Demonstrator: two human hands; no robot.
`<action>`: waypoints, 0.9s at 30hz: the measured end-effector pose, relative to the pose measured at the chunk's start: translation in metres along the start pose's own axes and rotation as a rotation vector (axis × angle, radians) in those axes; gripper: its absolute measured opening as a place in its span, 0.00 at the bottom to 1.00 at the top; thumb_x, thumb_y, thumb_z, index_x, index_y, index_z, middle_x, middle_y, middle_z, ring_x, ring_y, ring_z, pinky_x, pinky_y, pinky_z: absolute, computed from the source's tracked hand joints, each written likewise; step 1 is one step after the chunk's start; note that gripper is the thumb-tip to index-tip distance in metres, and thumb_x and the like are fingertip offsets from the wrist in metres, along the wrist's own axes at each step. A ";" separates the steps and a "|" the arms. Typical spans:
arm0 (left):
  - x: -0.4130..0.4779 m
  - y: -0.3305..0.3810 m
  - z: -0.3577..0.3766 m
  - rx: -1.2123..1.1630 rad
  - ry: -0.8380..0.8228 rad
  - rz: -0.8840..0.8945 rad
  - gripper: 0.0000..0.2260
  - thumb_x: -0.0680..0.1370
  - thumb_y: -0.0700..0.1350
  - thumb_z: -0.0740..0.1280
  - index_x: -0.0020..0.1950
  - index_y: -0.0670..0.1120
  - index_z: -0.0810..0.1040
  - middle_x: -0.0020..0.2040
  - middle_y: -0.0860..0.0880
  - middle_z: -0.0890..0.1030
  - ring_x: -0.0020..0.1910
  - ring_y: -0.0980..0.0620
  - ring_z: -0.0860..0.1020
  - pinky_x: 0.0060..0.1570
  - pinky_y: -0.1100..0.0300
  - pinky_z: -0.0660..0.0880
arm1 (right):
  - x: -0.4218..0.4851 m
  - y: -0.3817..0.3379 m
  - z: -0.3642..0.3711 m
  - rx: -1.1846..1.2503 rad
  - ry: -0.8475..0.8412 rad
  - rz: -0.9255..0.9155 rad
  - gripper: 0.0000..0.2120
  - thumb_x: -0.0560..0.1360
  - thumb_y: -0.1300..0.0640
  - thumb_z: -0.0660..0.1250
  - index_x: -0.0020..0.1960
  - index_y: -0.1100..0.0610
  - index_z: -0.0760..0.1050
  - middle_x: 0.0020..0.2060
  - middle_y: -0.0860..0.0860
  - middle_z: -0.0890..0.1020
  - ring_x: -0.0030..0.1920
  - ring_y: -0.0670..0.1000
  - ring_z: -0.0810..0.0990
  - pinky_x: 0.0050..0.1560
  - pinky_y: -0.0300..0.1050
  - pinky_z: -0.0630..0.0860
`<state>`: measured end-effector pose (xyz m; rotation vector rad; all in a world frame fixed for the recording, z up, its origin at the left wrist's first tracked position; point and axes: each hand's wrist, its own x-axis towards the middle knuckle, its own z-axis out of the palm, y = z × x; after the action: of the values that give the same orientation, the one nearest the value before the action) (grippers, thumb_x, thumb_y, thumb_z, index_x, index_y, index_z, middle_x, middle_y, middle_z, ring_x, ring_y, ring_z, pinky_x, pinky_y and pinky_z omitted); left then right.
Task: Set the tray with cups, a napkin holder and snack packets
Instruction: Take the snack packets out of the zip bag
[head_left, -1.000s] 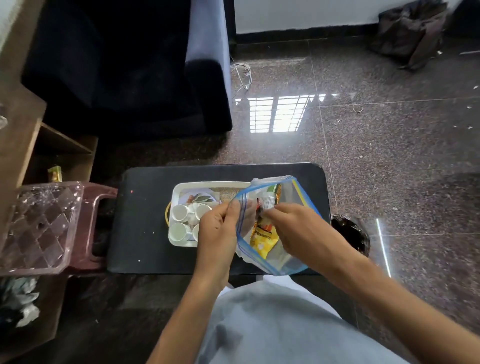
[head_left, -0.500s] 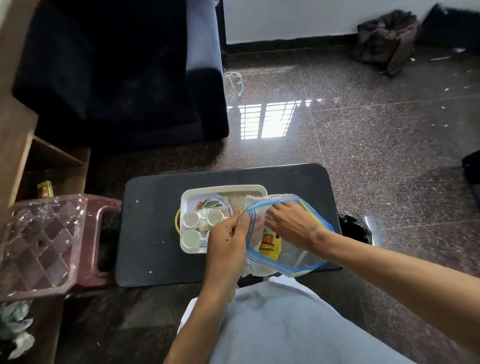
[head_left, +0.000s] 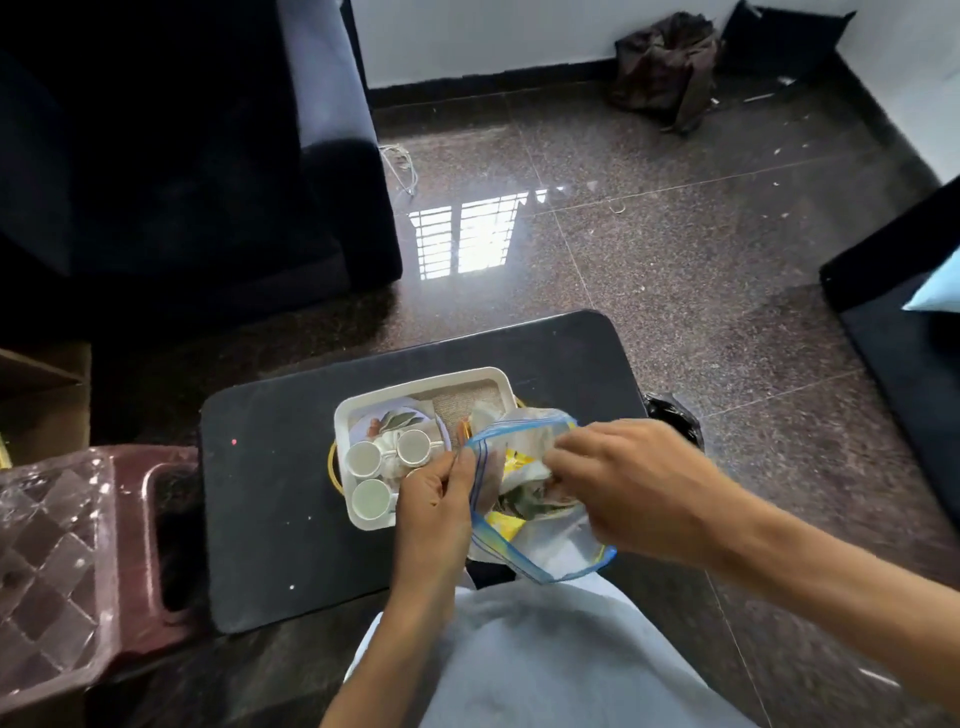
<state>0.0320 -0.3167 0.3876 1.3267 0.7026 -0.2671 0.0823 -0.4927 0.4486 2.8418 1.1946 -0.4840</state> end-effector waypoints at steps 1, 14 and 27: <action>0.001 0.000 -0.001 0.009 0.001 -0.009 0.16 0.85 0.46 0.63 0.51 0.34 0.83 0.53 0.34 0.86 0.53 0.41 0.83 0.56 0.25 0.76 | -0.010 0.007 -0.008 0.107 0.006 0.076 0.10 0.72 0.57 0.63 0.50 0.52 0.80 0.46 0.46 0.83 0.46 0.52 0.83 0.43 0.48 0.78; 0.000 -0.020 0.033 -0.132 0.166 -0.072 0.13 0.77 0.49 0.66 0.46 0.45 0.89 0.51 0.41 0.89 0.54 0.40 0.87 0.52 0.51 0.85 | 0.005 0.165 0.170 1.417 0.597 1.246 0.11 0.82 0.50 0.64 0.53 0.55 0.81 0.51 0.55 0.86 0.49 0.52 0.84 0.55 0.51 0.82; -0.010 -0.069 0.103 -0.261 0.417 -0.114 0.14 0.74 0.45 0.64 0.44 0.41 0.89 0.46 0.36 0.88 0.44 0.40 0.88 0.37 0.59 0.84 | 0.099 0.216 0.368 1.772 0.261 1.650 0.18 0.83 0.57 0.60 0.71 0.62 0.68 0.68 0.60 0.74 0.63 0.59 0.79 0.58 0.53 0.80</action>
<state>0.0178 -0.4333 0.3465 1.1017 1.1271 0.0157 0.1983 -0.6277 0.0479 3.0299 -2.8735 -1.1294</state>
